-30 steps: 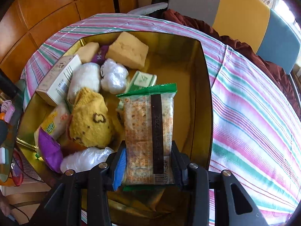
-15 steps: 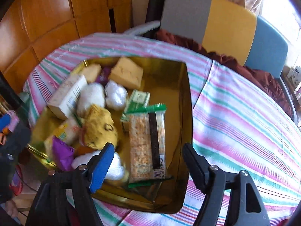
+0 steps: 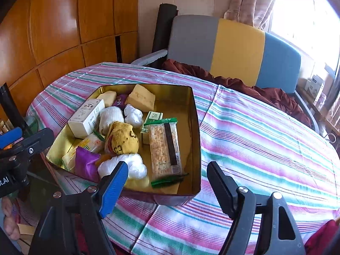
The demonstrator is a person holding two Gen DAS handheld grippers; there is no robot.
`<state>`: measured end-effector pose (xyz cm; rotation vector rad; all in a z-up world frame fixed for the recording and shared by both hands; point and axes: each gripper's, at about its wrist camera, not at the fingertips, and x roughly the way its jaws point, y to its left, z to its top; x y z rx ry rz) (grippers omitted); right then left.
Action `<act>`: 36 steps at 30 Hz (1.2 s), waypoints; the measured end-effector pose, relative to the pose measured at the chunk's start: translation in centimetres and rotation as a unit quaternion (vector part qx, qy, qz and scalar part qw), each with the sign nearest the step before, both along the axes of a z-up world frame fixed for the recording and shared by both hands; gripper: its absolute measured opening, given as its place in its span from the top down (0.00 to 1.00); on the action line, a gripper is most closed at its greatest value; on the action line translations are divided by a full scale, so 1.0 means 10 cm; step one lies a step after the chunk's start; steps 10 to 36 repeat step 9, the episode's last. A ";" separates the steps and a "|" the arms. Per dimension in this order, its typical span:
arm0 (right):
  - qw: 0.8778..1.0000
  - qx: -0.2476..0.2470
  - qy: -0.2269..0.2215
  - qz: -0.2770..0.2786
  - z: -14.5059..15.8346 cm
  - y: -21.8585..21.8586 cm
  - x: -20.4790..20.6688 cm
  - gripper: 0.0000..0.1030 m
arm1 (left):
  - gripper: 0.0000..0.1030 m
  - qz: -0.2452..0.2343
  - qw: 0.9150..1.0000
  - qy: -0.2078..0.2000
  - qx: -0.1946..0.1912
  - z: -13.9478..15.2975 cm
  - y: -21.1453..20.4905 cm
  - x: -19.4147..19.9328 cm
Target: Organize objects
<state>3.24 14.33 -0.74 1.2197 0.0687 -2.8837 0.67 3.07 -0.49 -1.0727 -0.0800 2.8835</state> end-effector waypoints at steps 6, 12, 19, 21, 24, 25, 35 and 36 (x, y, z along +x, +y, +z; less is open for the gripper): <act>1.000 0.002 0.008 -0.002 0.02 0.00 0.02 0.24 | 0.00 -0.004 1.000 0.016 -0.007 0.03 0.02 0.06; 1.000 0.002 0.007 -0.001 0.01 -0.02 0.02 0.24 | 0.00 -0.008 1.000 0.014 -0.007 0.02 0.03 0.05; 1.000 0.002 0.007 -0.001 0.01 -0.02 0.02 0.24 | 0.00 -0.008 1.000 0.014 -0.007 0.02 0.03 0.05; 1.000 0.002 0.007 -0.001 0.01 -0.02 0.02 0.24 | 0.00 -0.008 1.000 0.014 -0.007 0.02 0.03 0.05; 1.000 0.002 0.007 -0.001 0.01 -0.02 0.02 0.24 | 0.00 -0.008 1.000 0.014 -0.007 0.02 0.03 0.05; 1.000 0.002 0.007 -0.001 0.01 -0.02 0.02 0.24 | 0.00 -0.008 1.000 0.014 -0.007 0.02 0.03 0.05; 1.000 0.002 0.007 -0.001 0.01 -0.02 0.02 0.24 | 0.00 -0.008 1.000 0.014 -0.007 0.02 0.03 0.05; 1.000 0.002 0.007 -0.001 0.01 -0.02 0.02 0.24 | 0.00 -0.008 1.000 0.014 -0.007 0.02 0.03 0.05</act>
